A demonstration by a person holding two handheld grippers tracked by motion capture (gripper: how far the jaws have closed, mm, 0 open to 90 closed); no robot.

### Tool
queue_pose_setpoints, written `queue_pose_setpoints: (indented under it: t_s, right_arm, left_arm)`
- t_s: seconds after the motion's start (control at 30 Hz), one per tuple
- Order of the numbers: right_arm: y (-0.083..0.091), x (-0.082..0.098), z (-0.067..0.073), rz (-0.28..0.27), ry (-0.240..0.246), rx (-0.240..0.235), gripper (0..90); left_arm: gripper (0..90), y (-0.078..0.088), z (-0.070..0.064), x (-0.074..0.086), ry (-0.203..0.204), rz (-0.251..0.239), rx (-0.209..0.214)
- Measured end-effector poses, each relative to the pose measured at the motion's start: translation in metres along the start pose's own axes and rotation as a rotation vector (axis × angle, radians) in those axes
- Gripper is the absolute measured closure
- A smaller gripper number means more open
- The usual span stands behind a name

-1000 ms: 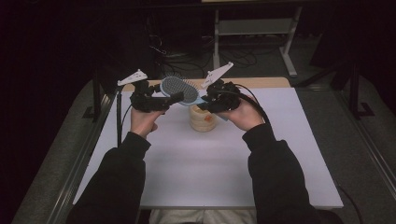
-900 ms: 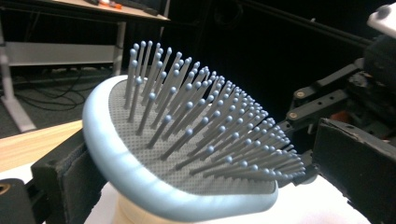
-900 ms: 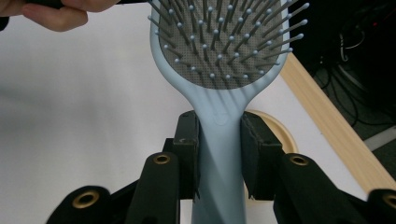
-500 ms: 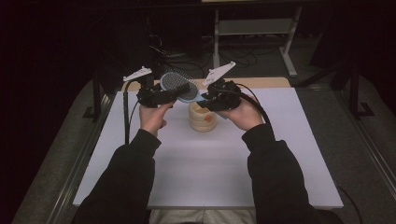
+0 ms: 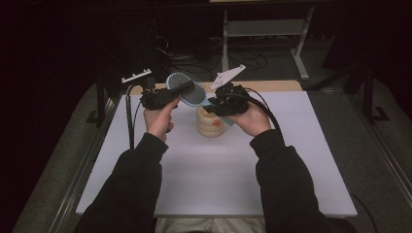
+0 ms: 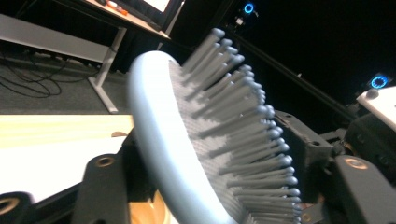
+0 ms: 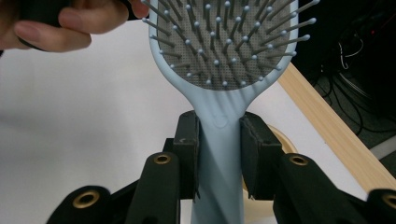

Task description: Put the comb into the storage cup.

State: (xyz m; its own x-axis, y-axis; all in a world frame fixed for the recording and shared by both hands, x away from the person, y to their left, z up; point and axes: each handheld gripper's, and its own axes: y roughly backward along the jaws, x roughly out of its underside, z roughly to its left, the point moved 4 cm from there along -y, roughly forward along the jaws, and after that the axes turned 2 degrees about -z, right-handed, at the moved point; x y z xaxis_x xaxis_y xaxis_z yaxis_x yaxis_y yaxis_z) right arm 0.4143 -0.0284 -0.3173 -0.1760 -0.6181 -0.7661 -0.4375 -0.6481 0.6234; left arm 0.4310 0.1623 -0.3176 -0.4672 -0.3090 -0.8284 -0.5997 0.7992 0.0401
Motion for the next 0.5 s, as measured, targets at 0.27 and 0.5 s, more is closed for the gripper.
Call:
queue_pose_setpoints:
  t_s: [0.27, 0.5]
  right_arm:
    - [-0.005, 0.000, 0.001, 0.004, 0.003, -0.014, 68.6]
    - [-0.005, -0.002, 0.000, -0.013, -0.015, -0.021, 68.0]
  left_arm:
    - [50.8, 0.004, -0.007, -0.003, 0.014, -0.028, 0.012]
    - [53.3, 0.002, -0.017, -0.011, -0.055, -0.009, 0.013]
